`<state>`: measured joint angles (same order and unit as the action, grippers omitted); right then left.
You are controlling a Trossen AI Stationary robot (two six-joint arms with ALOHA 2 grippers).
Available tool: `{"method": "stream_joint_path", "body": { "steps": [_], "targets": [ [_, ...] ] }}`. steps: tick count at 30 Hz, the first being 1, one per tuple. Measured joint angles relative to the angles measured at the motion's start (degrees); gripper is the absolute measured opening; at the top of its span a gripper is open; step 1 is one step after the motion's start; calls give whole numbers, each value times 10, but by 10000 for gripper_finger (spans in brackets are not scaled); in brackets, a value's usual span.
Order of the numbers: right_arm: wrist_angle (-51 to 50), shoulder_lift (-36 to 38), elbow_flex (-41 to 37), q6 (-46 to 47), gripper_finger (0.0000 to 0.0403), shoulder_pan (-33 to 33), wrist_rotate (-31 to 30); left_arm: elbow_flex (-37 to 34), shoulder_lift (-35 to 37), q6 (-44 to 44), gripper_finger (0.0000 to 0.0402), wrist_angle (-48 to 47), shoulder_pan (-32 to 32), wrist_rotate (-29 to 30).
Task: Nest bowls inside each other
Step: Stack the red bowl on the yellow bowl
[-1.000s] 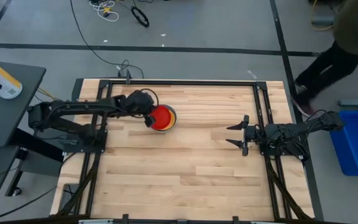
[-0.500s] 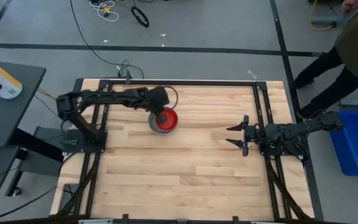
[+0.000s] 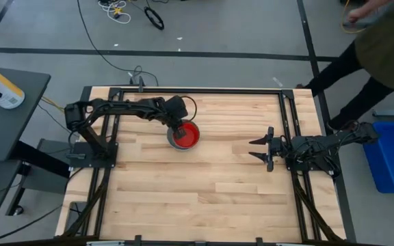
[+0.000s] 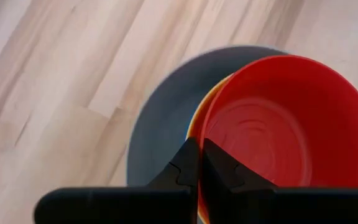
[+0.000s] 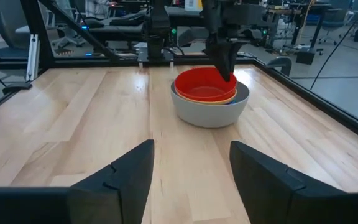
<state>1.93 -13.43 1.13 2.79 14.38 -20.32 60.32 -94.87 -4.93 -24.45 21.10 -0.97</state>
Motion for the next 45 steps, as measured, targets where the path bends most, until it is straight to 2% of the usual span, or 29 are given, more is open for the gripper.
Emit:
{"method": "stream_joint_path", "body": {
  "steps": [3,5,17,21,24,27,31,34,38,39,45],
  "targets": [
    [0,0,0,1,215,0,0,-5,0,-7,14,10,0,12],
    [0,0,0,9,212,0,0,-5,0,-7,39,16,0,12],
    [0,0,0,24,200,0,2,-5,2,5,287,24,0,-6],
    [0,0,0,24,202,0,2,1,37,27,339,18,5,3],
    [0,0,0,24,208,0,2,1,85,24,352,36,13,41],
    [0,-1,0,24,213,0,2,-3,122,11,341,73,14,74],
    [0,-1,0,24,220,0,2,-18,123,-5,281,106,4,68],
    [0,-1,0,24,224,0,1,-45,105,-14,200,161,-12,73],
    [-1,-1,0,24,230,0,14,-75,93,-15,53,215,-18,93],
    [-1,-1,0,24,231,0,14,-87,93,-20,28,241,-18,94],
    [-2,-1,0,22,241,0,24,-151,84,-70,5,354,-10,95]
  ]
}}
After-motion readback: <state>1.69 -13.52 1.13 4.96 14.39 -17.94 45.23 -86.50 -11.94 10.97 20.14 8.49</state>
